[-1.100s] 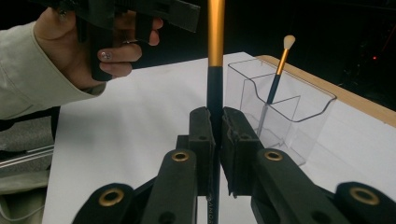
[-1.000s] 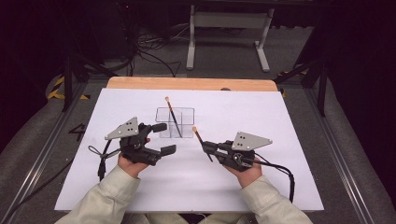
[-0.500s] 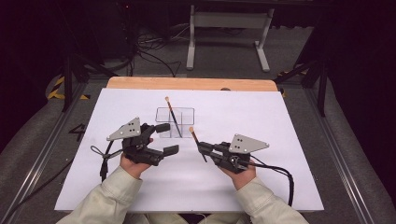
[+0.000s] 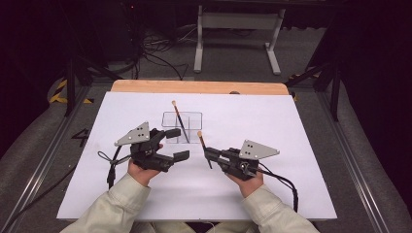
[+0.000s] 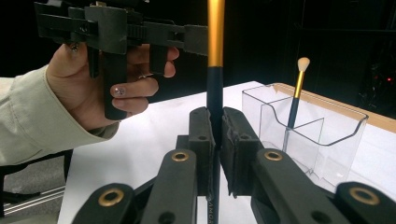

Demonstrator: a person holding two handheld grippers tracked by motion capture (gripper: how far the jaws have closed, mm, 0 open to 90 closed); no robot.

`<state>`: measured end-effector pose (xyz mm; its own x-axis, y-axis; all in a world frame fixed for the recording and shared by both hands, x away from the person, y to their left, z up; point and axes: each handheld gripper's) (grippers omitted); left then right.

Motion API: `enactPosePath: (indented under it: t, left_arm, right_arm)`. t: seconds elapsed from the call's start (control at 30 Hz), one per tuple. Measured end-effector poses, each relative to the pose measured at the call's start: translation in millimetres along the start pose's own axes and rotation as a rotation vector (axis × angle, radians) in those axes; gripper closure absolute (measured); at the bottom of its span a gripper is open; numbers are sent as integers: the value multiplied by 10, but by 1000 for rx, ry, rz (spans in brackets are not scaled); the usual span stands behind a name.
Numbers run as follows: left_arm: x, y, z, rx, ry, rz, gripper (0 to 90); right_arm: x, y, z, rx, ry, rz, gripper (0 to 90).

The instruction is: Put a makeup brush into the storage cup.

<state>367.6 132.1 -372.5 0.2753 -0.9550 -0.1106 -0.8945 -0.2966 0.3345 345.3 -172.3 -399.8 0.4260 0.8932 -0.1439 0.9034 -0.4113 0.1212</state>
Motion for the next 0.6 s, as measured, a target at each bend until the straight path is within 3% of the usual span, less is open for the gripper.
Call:
enactPosePath:
  t: [0.6]
  left_arm:
    - [111, 18, 8, 13, 5, 25, 241]
  right_arm:
    - [56, -41, 44, 17, 39, 4, 829]
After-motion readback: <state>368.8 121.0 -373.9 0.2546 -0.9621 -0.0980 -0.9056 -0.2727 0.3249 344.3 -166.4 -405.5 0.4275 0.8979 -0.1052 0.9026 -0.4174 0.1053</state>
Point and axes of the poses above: each handheld gripper's, and its own axes: x roughly forward along the jaws, z roughly out of its underside, y roughly to its right, and after that the axes turned 9 degrees about -x, right-handed
